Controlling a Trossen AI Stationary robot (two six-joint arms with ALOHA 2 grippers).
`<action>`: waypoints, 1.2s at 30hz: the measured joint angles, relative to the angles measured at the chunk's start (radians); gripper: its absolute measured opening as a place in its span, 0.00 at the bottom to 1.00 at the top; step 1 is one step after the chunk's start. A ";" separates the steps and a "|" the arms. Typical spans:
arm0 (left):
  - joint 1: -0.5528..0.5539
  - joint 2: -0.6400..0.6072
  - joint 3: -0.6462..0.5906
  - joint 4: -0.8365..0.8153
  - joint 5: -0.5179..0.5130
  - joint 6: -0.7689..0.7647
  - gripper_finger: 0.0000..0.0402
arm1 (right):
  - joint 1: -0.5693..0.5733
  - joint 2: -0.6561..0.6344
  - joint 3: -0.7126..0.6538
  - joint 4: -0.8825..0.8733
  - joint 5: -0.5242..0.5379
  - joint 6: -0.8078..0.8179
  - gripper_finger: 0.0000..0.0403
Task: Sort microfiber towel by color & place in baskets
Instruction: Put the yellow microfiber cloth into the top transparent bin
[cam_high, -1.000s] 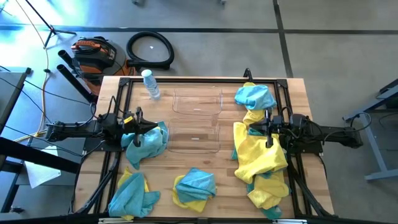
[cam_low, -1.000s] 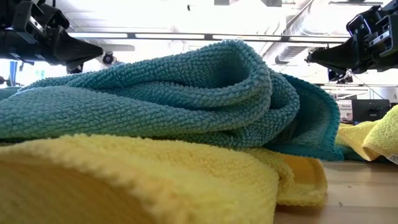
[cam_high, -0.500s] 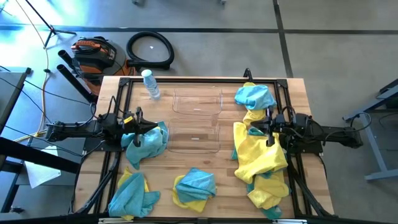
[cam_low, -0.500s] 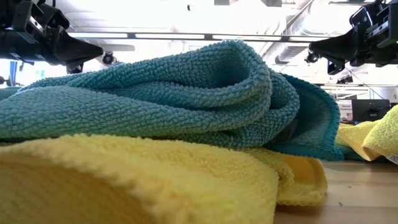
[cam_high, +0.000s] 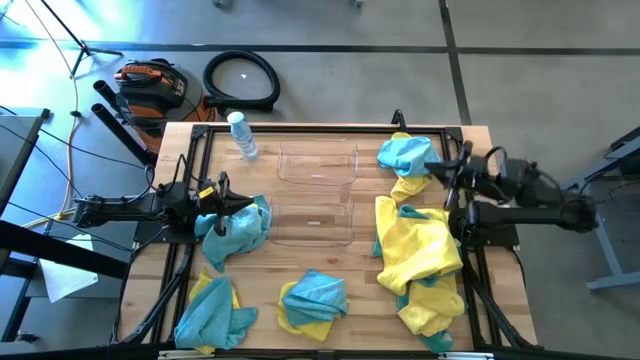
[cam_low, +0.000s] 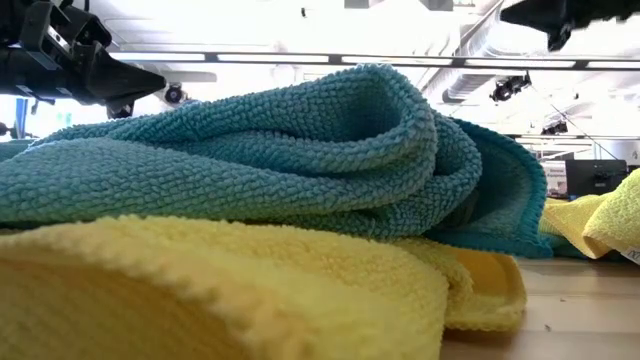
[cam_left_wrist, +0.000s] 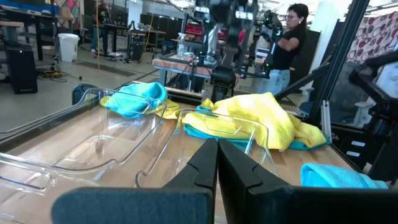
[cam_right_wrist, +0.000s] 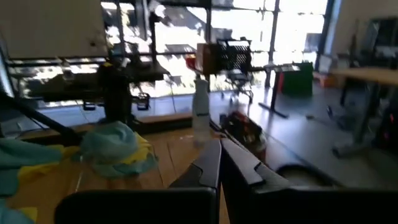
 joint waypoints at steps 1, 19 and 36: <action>0.000 0.000 0.000 0.000 0.000 0.000 0.00 | 0.000 0.057 0.070 -0.076 0.029 0.063 0.00; 0.000 0.000 0.000 0.000 0.000 0.000 0.00 | 0.297 0.983 0.867 -1.202 -0.071 1.089 0.00; 0.000 0.000 0.000 0.000 0.000 0.000 0.00 | 0.607 1.145 0.868 -1.211 -0.160 1.550 0.29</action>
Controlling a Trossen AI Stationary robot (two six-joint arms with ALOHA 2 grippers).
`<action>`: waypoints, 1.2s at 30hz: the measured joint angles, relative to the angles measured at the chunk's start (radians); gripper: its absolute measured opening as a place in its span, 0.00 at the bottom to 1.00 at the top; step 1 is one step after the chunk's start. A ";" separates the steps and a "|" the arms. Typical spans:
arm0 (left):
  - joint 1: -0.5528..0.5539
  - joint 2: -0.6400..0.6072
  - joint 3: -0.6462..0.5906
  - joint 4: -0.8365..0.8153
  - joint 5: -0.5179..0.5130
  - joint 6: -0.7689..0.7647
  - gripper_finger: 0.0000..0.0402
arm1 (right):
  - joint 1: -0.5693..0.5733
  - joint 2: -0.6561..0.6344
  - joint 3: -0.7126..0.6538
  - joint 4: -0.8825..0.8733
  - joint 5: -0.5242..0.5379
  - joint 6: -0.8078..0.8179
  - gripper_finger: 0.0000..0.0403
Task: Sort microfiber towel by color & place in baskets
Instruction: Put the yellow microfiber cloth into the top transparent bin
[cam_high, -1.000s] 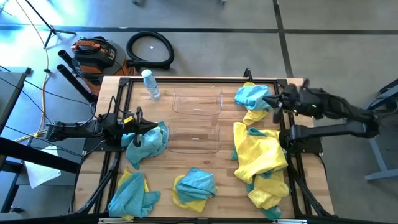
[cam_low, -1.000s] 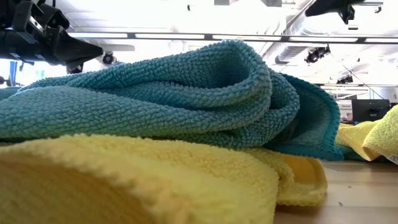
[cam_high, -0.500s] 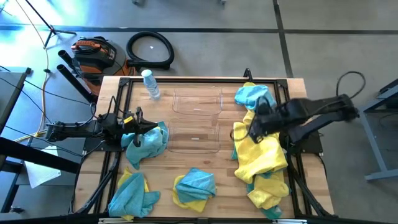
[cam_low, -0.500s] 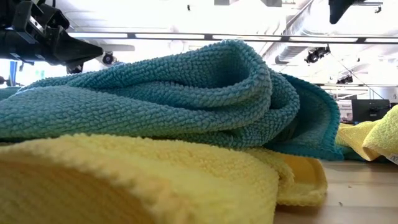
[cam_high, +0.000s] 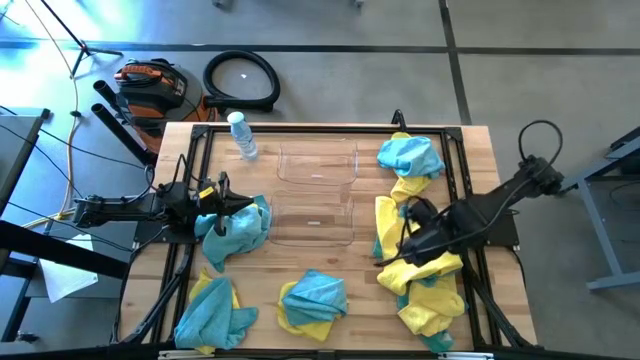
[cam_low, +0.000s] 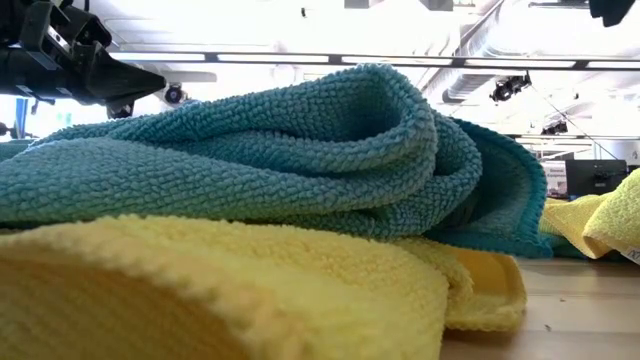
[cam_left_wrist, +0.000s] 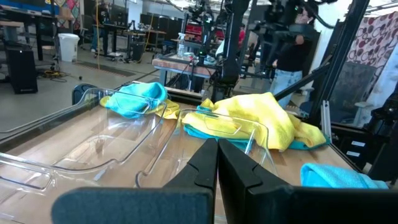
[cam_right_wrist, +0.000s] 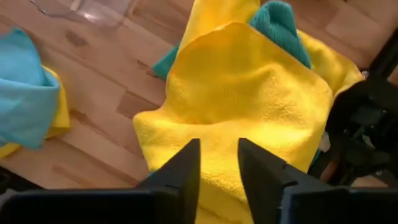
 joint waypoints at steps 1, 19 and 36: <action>0.000 0.000 0.000 0.000 0.000 0.000 0.00 | 0.002 0.014 0.000 -0.001 -0.013 0.000 0.32; 0.000 0.000 0.000 0.000 0.000 0.000 0.00 | 0.073 0.010 -0.396 0.314 -0.198 0.176 0.52; 0.000 0.000 0.000 0.000 0.000 0.000 0.00 | 0.072 -0.022 -0.733 0.697 -0.205 0.233 0.19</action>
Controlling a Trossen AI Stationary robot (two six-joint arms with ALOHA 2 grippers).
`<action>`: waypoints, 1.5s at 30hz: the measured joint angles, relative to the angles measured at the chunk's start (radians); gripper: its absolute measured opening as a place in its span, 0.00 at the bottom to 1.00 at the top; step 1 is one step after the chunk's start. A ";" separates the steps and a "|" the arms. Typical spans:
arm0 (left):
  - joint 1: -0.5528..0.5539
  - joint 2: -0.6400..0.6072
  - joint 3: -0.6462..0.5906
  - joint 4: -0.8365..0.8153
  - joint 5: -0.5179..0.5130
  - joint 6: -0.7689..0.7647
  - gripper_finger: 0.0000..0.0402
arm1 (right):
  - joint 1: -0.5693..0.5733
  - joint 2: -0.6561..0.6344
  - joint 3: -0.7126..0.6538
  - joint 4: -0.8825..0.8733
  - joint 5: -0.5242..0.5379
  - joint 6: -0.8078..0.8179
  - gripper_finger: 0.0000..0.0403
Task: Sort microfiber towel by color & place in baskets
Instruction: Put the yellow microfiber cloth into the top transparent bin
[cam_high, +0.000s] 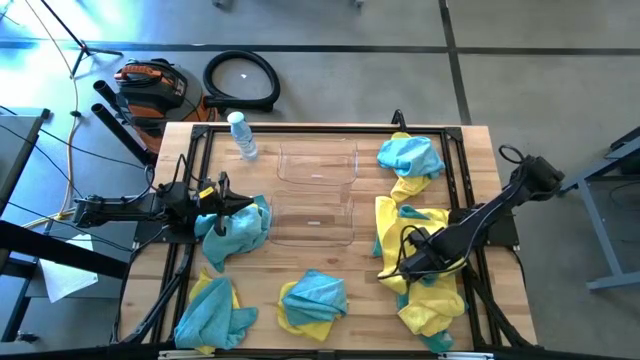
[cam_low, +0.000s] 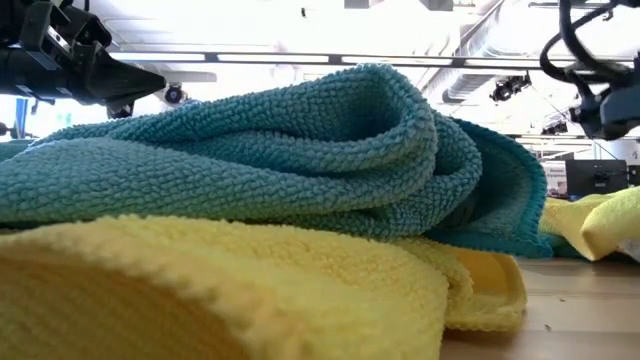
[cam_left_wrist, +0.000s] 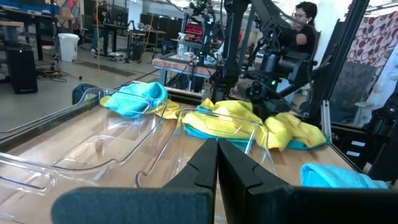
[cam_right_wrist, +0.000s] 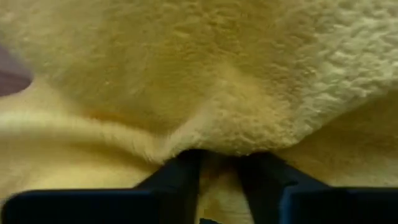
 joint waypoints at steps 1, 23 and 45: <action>0.000 0.000 0.000 0.000 0.000 0.000 0.00 | 0.000 0.000 -0.003 -0.003 0.000 0.005 0.13; 0.000 0.000 0.000 0.000 0.000 0.000 0.00 | -0.011 -0.005 0.768 -0.695 0.465 -0.038 0.00; 0.000 0.000 0.000 0.000 0.000 0.000 0.00 | -0.573 0.201 1.267 -0.281 0.578 -1.118 0.00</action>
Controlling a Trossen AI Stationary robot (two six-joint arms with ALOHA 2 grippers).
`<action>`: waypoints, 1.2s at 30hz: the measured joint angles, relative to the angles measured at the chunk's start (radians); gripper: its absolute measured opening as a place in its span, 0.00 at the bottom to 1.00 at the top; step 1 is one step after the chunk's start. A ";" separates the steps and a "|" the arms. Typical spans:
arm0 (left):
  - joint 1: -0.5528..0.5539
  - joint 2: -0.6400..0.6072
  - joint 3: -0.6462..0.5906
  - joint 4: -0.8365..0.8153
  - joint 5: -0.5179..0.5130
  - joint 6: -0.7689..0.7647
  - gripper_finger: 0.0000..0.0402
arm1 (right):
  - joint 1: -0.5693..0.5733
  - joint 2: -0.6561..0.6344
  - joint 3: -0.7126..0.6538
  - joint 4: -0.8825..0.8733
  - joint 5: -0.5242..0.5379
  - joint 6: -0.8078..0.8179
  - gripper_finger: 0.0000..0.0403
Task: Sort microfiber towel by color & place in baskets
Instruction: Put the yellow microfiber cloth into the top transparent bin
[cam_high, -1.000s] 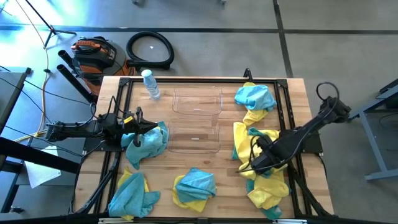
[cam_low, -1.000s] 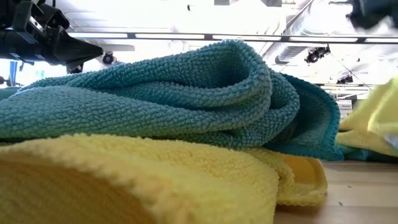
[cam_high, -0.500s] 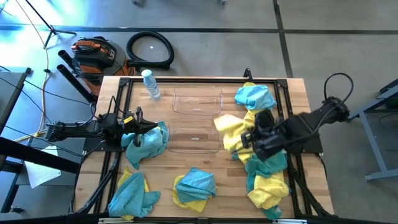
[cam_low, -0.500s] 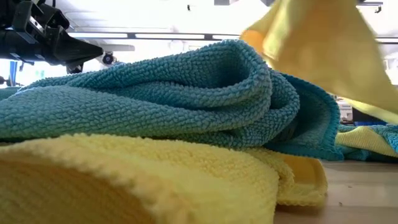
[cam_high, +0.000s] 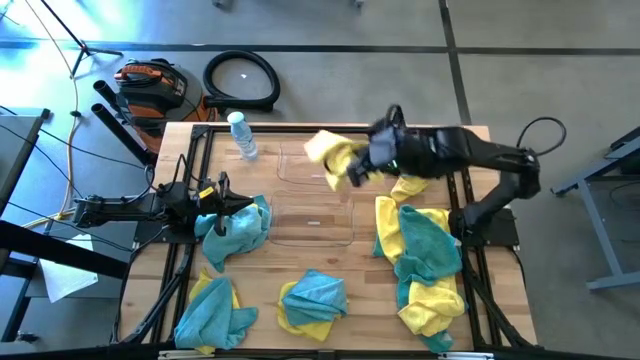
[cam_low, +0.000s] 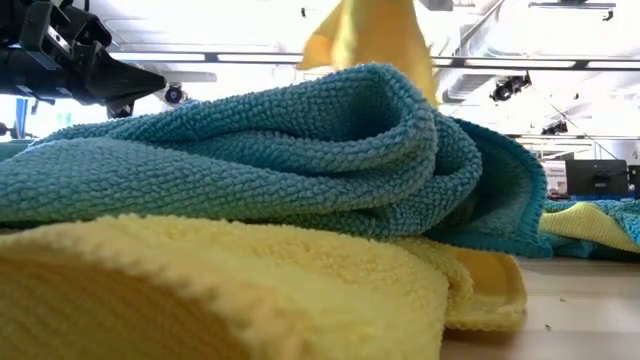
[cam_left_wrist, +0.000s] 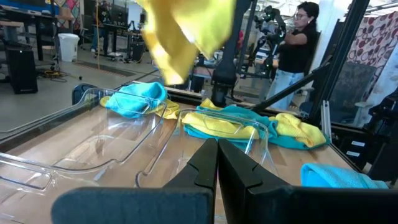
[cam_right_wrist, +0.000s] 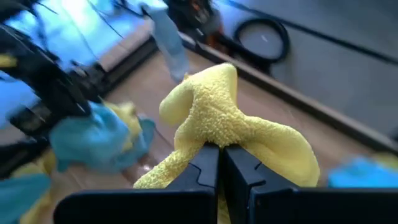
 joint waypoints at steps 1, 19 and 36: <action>0.000 0.000 0.000 0.000 0.000 0.000 0.00 | -0.027 0.018 0.011 0.040 -0.022 -0.048 0.00; 0.000 0.000 0.000 0.000 0.000 0.000 0.00 | -0.229 0.327 0.059 0.014 -0.200 -0.061 0.00; 0.000 0.000 0.000 0.000 0.000 0.000 0.00 | -0.337 0.592 0.058 0.141 -0.344 0.196 0.00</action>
